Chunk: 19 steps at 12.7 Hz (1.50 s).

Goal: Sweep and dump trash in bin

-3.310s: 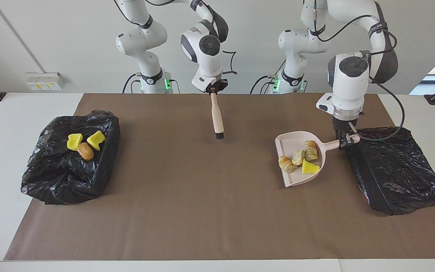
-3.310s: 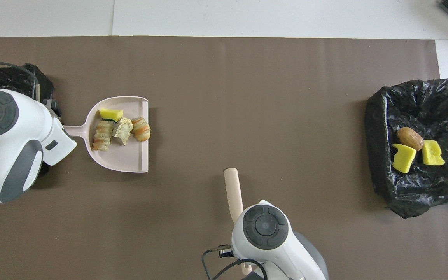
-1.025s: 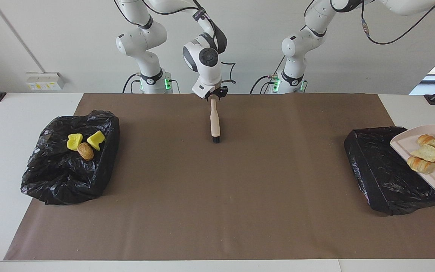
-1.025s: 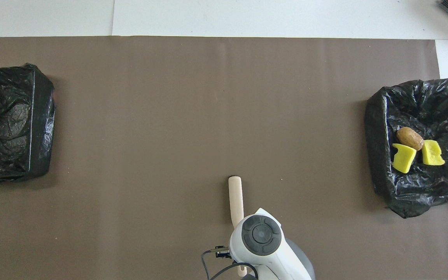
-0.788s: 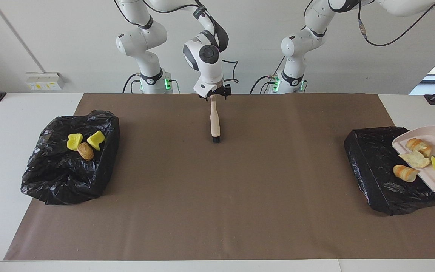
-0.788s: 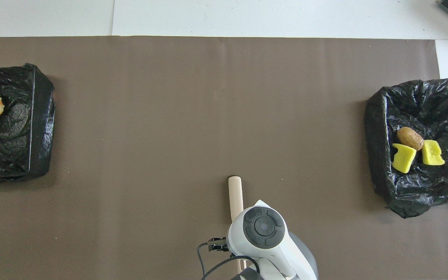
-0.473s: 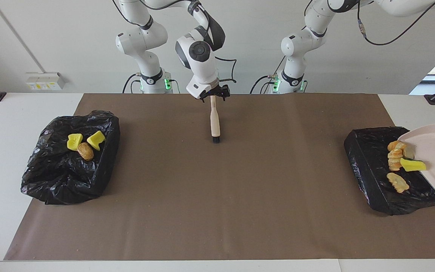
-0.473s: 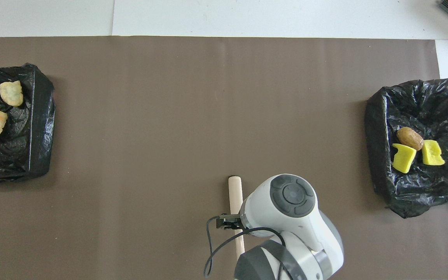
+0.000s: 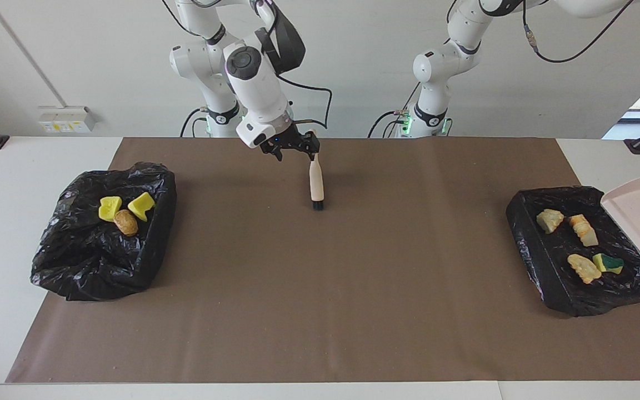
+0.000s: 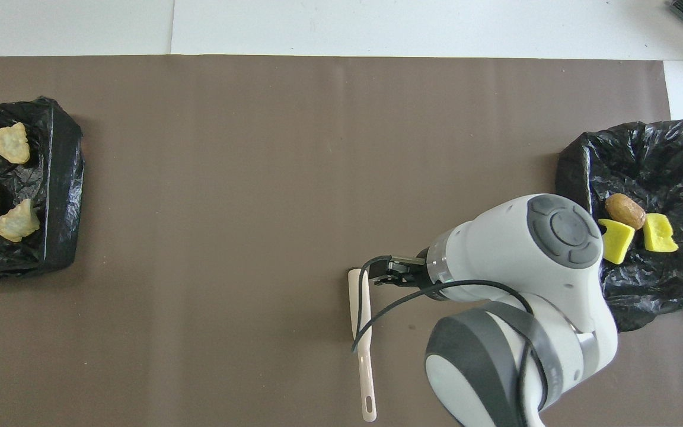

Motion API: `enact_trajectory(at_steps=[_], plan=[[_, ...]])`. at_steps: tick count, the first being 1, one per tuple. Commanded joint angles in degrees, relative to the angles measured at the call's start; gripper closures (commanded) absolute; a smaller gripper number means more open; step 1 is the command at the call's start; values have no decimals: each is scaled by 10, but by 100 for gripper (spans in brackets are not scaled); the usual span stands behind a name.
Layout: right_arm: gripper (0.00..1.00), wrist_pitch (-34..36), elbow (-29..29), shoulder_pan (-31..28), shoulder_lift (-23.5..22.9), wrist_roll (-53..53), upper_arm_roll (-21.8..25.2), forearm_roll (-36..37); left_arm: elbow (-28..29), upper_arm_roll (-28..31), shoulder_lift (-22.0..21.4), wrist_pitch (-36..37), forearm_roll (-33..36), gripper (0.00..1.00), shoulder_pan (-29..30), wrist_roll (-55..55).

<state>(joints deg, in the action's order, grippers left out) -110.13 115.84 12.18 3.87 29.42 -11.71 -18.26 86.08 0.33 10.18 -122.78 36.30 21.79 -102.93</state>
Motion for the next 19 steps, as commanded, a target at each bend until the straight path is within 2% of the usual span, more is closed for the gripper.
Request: enact_trajectory(at_steps=[1,4,6,9,14,19], plan=[[0,29,-46,-33,-3,-9,-5,39,8,0,-35,62,-24,100,-30,39],[0,44,-84,-50,3,-8,-3,120,29,-2,-51,131,-134,100,-46,119],[0,68,-114,-66,3,-7,-4,146,78,-4,-80,136,-170,100,-72,159],[0,115,-157,-68,9,0,11,158,123,-4,-101,148,-202,100,-131,326],[0,160,-235,-69,11,0,58,152,142,-4,-82,156,-240,100,-254,591],[0,223,-266,-69,26,-11,127,147,139,-4,-31,128,-273,100,-375,864]])
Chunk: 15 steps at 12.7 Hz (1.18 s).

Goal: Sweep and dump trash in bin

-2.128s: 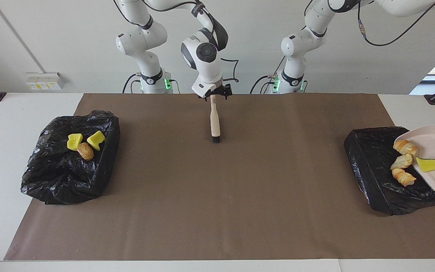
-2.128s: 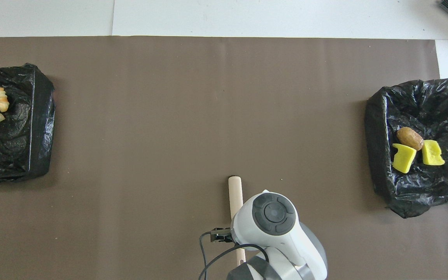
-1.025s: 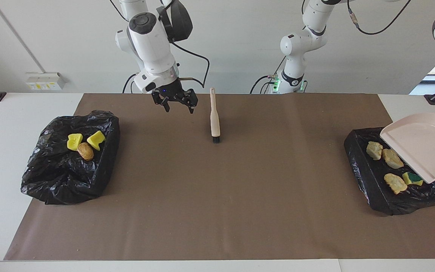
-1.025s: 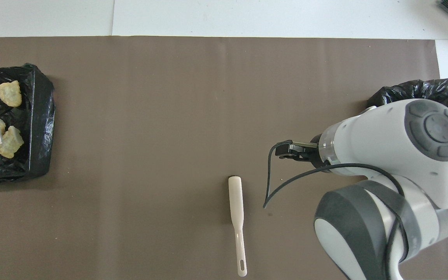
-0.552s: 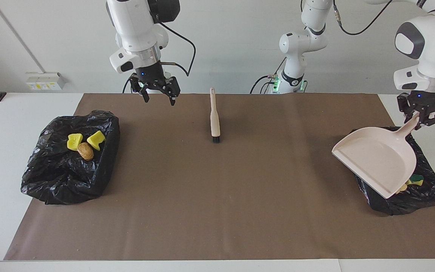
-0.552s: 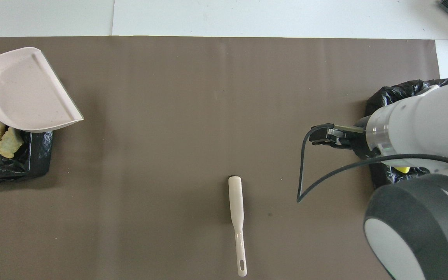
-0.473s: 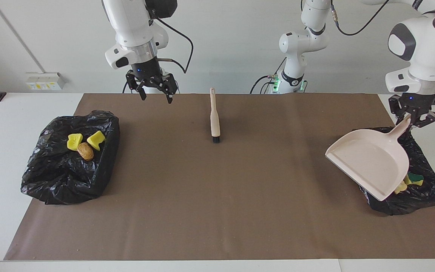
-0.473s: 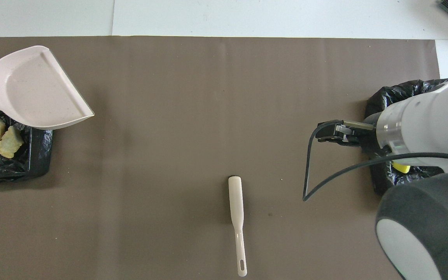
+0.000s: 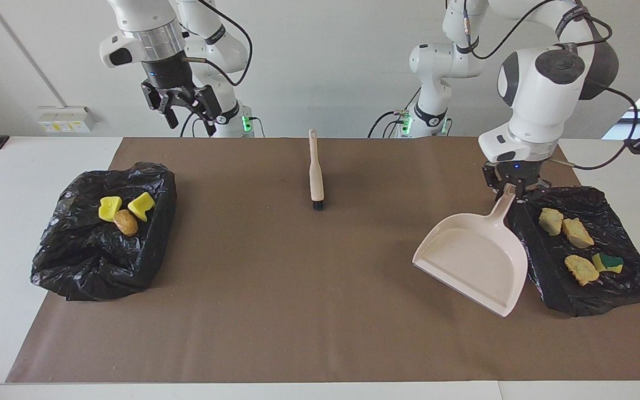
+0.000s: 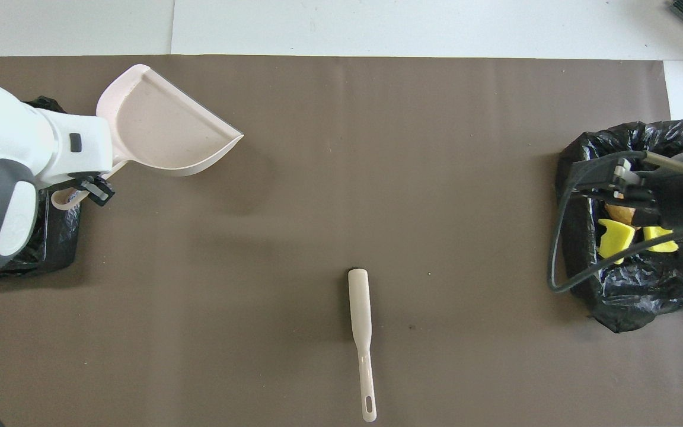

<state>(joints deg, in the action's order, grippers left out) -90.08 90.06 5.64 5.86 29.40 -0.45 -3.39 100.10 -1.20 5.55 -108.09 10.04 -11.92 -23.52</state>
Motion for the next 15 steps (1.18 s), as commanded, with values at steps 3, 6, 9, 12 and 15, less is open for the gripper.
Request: enact_trajectory(at_steps=[3,6,9,12,15], plan=[[0,53,-8,-4,26,-88,62,0,-17,13,77,-69,-19,100,-125,258],[0,68,1,-4,37,-143,90,0,-56,14,138,-98,-77,100,-199,425],[0,102,0,6,38,-158,80,-2,-96,15,175,-104,-78,100,-251,508],[0,119,-1,-1,40,-156,68,-3,-190,16,269,-99,-71,100,-289,606],[0,114,-1,0,42,-163,68,-20,-192,15,276,-104,-71,100,-289,616]])
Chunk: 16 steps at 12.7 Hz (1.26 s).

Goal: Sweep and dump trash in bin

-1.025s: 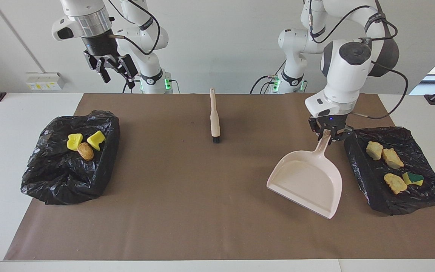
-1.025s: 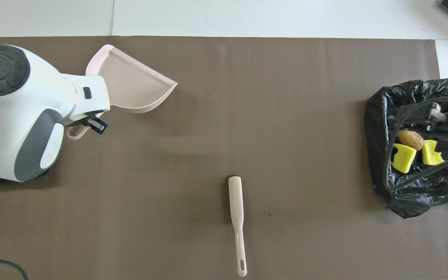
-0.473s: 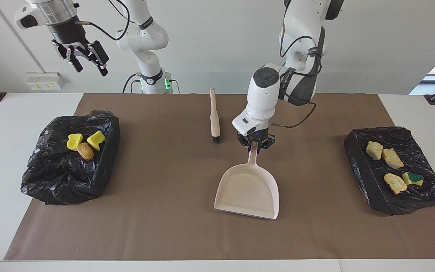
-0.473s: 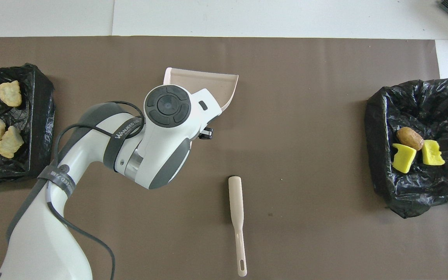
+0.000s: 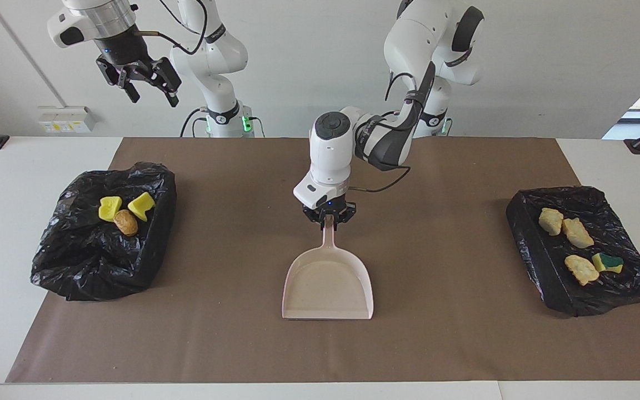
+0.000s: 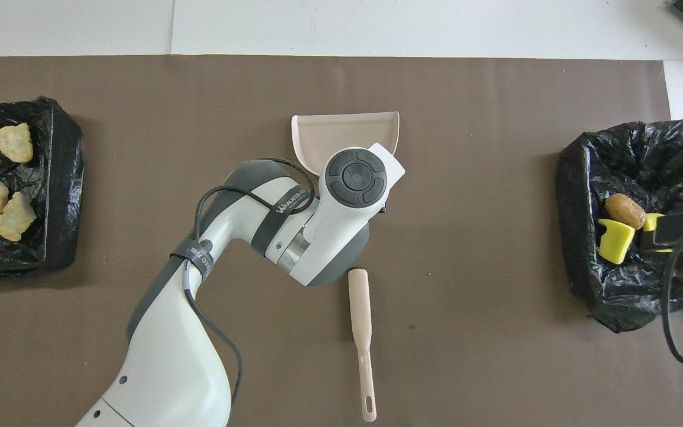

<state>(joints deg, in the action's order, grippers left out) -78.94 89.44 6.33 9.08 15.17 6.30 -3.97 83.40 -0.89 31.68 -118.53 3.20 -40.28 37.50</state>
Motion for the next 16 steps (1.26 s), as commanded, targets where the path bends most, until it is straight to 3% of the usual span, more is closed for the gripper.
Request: enact_trajectory(at_steps=[1,2,4,5,6,8,10,11,14,16], plan=[[0,3,6,-10,9,-35,4,-9,-23,12,15,1,-2,100,-6,6],[0,6,7,-10,10,-55,5,-2,-23,12,15,1,-6,100,-6,6],[0,7,39,-24,34,-73,9,11,-20,11,14,-2,-9,64,-6,6],[0,6,43,-32,36,-73,8,12,-20,11,14,-9,-9,53,-6,6],[0,5,40,-32,34,-67,8,10,-20,12,13,-13,-4,46,-6,6],[0,1,34,-32,31,-64,5,-1,-9,11,2,-14,-2,43,5,-1],[0,0,31,-30,32,-63,1,-2,15,19,-26,-12,0,4,7,-9],[0,-3,31,-29,31,-63,1,-2,36,28,-52,-10,0,0,18,-38],[0,-15,31,-25,31,-65,1,2,126,29,-147,-10,0,0,69,-128],[0,-9,31,-25,34,-66,1,3,157,28,-201,0,0,0,105,-192]])
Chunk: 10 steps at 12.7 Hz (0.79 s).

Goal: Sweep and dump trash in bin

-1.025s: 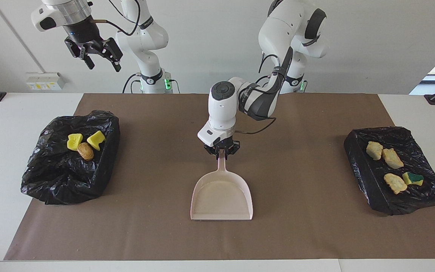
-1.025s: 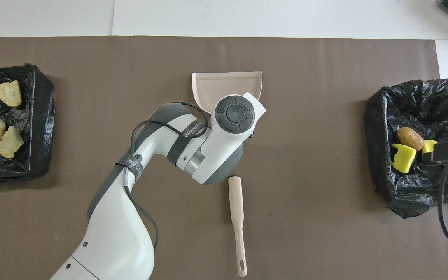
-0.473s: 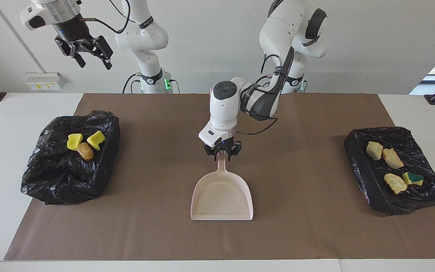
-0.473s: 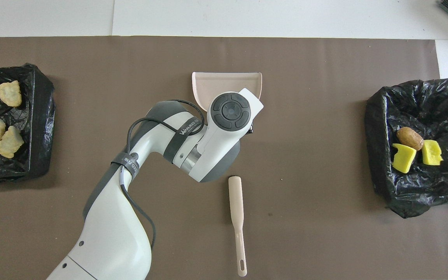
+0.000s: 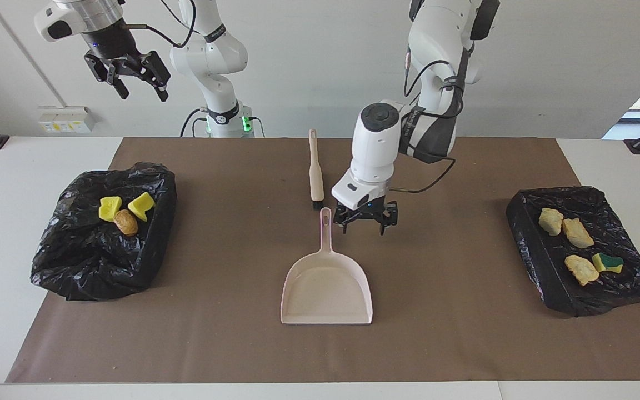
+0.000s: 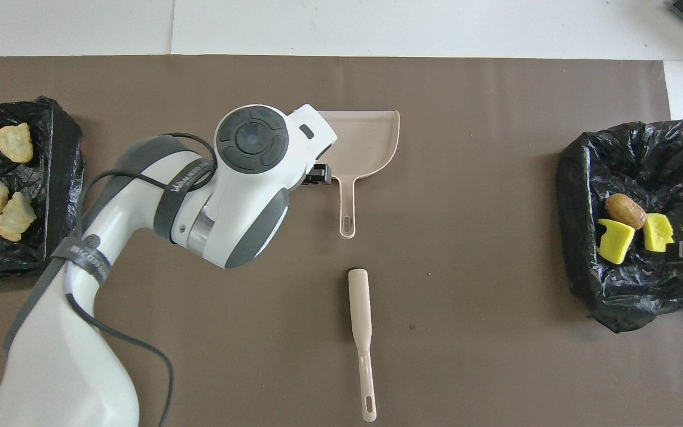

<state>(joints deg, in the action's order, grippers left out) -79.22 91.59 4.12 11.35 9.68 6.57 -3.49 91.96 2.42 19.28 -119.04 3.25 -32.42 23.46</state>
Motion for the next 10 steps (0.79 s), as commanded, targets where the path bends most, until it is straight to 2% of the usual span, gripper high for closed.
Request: enact_trajectory(at_steps=[1,5,7,10], plan=[[0,-6,10,-3,11,-12,-2,-1,80,-7,-105,19,-1,0,49,-90],[0,-6,10,-3,11,-12,-2,-1,69,-3,-193,122,-6,0,132,-200],[0,-6,10,-3,11,-12,-2,-1,49,-1,-221,172,-9,0,167,-265],[0,-6,10,-3,11,-12,-2,-1,4,0,-234,242,-9,0,218,-320]])
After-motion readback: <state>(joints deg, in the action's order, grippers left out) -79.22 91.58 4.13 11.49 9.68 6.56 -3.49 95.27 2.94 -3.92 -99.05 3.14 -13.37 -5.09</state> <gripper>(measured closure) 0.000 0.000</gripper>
